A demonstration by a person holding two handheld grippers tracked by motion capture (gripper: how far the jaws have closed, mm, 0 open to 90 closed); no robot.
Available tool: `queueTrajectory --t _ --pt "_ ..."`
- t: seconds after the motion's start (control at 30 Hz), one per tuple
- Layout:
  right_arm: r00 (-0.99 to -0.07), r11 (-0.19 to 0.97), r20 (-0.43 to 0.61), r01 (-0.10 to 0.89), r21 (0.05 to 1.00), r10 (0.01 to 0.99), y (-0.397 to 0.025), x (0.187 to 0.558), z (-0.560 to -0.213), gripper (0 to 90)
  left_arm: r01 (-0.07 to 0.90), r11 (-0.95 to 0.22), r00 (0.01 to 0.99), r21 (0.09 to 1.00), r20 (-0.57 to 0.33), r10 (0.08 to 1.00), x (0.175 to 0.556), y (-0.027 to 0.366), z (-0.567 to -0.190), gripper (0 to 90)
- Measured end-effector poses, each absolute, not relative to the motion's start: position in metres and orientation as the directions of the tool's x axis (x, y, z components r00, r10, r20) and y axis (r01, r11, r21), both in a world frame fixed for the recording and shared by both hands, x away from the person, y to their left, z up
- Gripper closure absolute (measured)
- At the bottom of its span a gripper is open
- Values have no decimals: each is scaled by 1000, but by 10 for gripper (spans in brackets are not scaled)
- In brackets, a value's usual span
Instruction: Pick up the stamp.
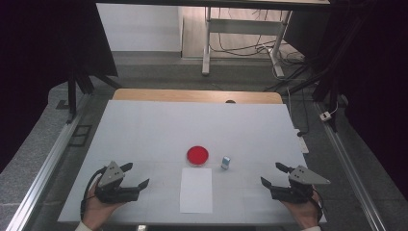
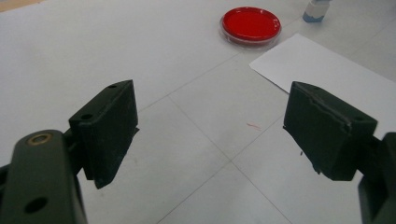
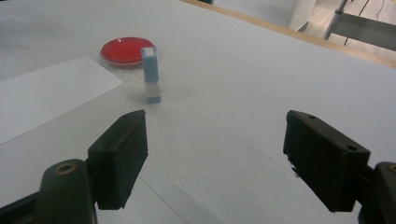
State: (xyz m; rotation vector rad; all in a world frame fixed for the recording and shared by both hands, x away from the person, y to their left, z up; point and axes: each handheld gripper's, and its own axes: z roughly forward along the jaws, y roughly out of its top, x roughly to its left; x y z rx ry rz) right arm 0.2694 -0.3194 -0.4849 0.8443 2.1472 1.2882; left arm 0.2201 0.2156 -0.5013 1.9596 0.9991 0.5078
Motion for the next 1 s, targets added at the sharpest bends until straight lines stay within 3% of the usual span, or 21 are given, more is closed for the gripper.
queueTrajectory --t 1.0 --pt "-699 385 -93 273 882 709 -311 270 -491 240 459 -322 606 828 -27 795 224 213 -504 171"
